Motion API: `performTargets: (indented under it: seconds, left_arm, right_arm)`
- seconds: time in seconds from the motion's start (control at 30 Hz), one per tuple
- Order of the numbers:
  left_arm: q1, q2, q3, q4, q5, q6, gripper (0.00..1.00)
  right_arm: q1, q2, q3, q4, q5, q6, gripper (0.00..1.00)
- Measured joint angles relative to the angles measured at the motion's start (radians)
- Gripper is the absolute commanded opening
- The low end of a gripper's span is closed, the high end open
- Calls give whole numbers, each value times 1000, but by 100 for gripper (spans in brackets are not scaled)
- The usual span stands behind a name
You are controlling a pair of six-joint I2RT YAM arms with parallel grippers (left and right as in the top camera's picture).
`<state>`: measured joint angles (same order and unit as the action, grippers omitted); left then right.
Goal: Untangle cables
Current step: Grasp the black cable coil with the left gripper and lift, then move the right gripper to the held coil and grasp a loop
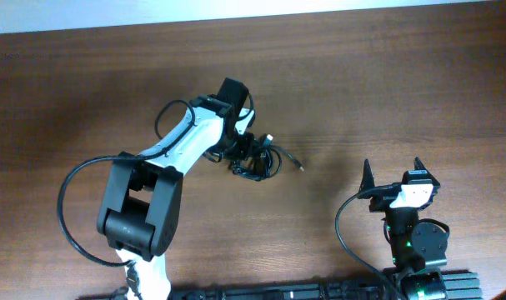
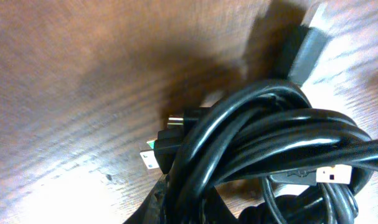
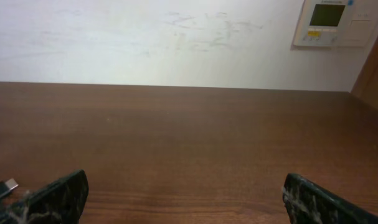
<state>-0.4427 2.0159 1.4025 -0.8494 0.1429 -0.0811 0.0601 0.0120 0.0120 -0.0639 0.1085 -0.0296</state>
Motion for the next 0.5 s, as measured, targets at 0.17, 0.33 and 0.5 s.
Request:
performTargets:
  seconds: [0.17, 0.33, 0.5]
  left_arm:
    - [4, -133, 35, 11, -19, -397, 0]
    - [24, -151, 40, -46, -16, -1059, 0]
    - [24, -151, 40, -49, 14, -1137, 0]
  right_arm:
    - [0, 0, 0, 0, 0, -1, 99]
    - [1, 0, -1, 12, -270, 289, 99]
    - [1, 1, -2, 112, -609, 830, 99]
